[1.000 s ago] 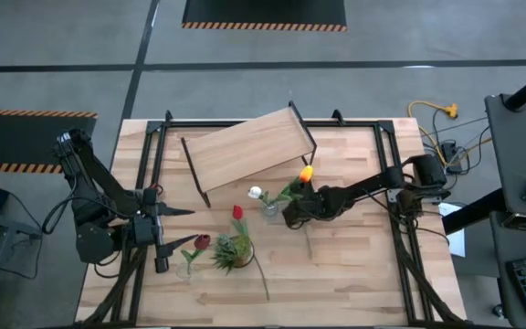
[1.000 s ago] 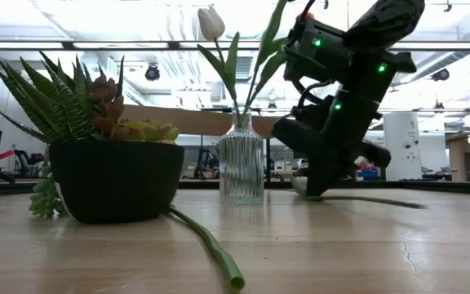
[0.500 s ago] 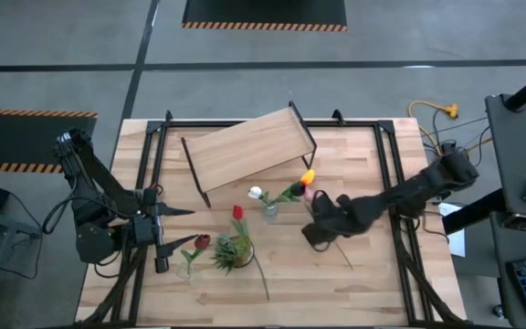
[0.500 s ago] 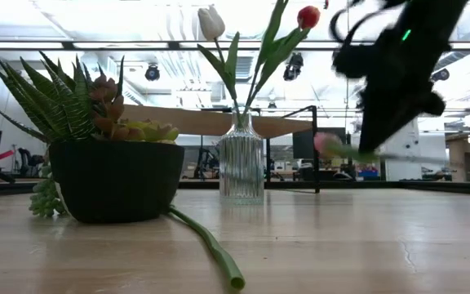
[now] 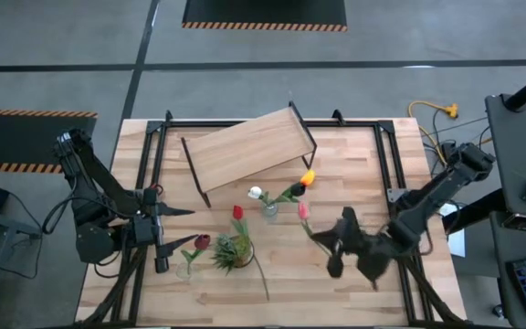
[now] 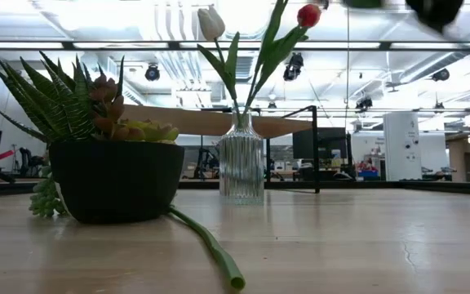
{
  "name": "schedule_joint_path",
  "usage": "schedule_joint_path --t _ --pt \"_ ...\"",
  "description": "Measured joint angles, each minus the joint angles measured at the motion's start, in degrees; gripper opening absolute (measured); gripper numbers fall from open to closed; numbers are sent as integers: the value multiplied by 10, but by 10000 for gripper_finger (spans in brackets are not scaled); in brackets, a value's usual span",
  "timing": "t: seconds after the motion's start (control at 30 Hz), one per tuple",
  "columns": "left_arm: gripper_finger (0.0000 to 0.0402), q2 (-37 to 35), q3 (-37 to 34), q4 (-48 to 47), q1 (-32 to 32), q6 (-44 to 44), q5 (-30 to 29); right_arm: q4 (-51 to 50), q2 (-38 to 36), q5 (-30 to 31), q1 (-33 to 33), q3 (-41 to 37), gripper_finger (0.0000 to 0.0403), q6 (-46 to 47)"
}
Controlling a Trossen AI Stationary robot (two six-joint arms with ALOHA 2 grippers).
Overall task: Pick and place flowers into a vace then onto a shelf
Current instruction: Put the pink tulip into the bottom transparent vase
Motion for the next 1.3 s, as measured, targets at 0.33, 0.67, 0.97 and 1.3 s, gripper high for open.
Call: schedule_joint_path --t 0.33,0.67,0.97,1.3 --pt "234 1 -9 0 0 -27 1 496 73 45 12 1 9 -520" --pt "234 17 -31 27 7 -59 70 759 130 -96 -54 1 9 -717" --pt "234 68 -28 119 50 -1 91 781 129 -171 -89 1 9 -698" --pt "234 71 -28 239 84 98 174 781 128 -176 -92 8 9 -715"
